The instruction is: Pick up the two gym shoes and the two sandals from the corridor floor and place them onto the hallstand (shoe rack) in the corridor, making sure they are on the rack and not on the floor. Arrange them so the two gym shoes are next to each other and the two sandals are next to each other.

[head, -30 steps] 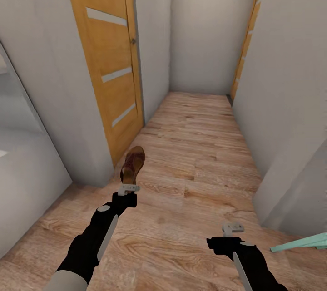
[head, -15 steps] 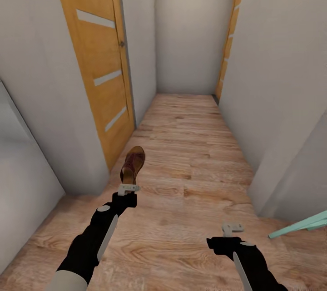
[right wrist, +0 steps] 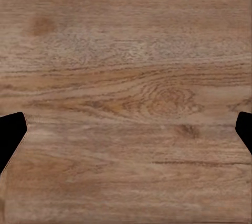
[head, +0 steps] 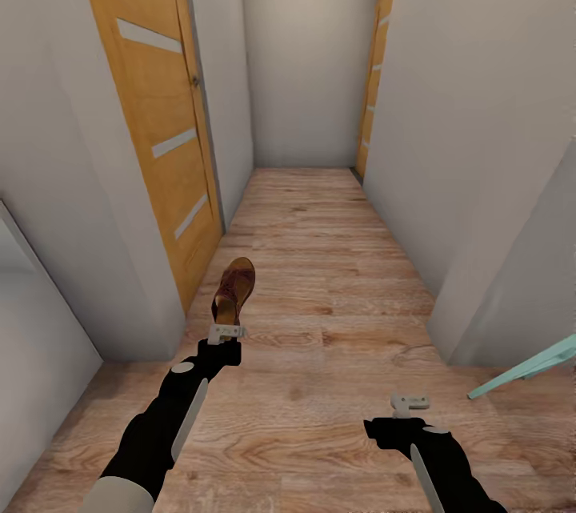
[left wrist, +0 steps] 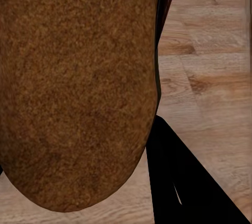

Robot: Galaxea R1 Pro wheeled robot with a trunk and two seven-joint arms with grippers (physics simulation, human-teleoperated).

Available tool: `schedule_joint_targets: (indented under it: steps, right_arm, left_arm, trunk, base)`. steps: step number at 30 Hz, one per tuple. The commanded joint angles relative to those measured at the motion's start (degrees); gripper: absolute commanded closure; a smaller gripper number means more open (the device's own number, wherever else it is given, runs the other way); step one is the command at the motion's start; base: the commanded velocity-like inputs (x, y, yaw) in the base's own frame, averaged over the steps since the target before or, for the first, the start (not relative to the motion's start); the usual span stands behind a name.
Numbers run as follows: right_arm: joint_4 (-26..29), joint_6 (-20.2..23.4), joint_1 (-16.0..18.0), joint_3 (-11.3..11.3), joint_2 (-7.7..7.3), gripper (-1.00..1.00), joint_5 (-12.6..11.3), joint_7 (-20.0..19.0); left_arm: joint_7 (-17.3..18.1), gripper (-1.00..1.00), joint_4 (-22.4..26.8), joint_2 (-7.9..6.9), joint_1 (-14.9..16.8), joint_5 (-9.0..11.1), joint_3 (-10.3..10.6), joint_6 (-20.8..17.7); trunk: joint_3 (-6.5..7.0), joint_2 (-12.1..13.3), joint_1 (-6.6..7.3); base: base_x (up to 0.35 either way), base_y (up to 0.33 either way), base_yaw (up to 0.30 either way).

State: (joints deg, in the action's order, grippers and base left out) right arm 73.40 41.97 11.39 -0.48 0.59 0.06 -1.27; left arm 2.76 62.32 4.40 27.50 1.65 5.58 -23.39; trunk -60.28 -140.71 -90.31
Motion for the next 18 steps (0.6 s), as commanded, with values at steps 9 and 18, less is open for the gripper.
schedule_joint_targets:
  steps: [9, 18]
  right_arm:
    - [0.08, 0.30, 0.05, -0.05, 0.03, -1.00, 0.03, -0.13]
    - [0.08, 0.30, 0.03, -0.05, 0.02, -1.00, 0.03, -0.13]
  left_arm:
    - [0.23, 1.00, 0.08, 0.00, 0.01, -0.04, -0.04, -0.27]
    - [0.23, 1.00, 0.08, 0.00, 0.01, -0.07, -0.04, -0.26]
  trunk:
    - [0.36, -0.02, 0.01]
    - [0.78, -0.02, 0.01]
  base:
    - [0.000, 0.082, -0.228]
    - [0.000, 0.002, -0.229]
